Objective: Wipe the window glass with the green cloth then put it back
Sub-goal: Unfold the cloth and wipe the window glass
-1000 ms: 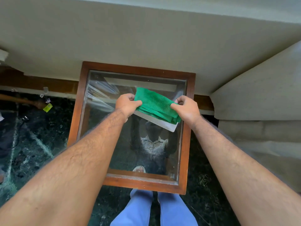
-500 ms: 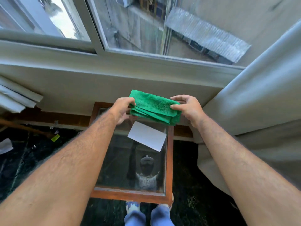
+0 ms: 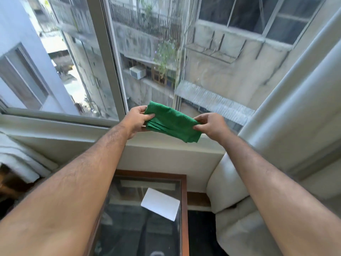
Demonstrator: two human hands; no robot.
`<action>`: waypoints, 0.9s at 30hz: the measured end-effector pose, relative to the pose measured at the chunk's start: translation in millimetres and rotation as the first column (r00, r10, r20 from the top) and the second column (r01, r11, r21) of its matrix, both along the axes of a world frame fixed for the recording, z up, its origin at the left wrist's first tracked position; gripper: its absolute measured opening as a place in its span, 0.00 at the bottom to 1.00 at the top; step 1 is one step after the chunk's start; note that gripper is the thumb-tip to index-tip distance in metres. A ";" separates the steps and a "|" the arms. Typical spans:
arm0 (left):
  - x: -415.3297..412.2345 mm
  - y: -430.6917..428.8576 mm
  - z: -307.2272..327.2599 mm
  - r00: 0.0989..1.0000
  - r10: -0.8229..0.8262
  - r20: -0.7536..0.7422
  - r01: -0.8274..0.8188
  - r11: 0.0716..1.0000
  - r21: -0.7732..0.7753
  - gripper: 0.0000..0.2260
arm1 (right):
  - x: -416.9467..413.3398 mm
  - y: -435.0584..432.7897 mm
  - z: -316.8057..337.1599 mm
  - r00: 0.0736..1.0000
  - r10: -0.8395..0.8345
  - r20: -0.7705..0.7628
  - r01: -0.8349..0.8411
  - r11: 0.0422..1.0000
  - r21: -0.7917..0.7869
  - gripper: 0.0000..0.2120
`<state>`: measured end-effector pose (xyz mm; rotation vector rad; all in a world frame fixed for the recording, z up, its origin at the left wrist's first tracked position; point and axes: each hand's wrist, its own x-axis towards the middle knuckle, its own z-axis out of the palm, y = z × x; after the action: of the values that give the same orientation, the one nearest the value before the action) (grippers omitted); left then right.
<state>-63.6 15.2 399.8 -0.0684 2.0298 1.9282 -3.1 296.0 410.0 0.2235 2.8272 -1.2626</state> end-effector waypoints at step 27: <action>-24.5 1.4 404.6 0.564 -0.035 -0.825 -0.274 0.935 -0.227 0.12 | -35.9 -25.8 310.0 0.805 0.059 -0.591 0.010 0.994 0.113 0.08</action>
<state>-88.1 16.6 804.4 0.7976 3.0104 1.8296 -39.0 270.1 720.0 -0.2648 3.4059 -1.3647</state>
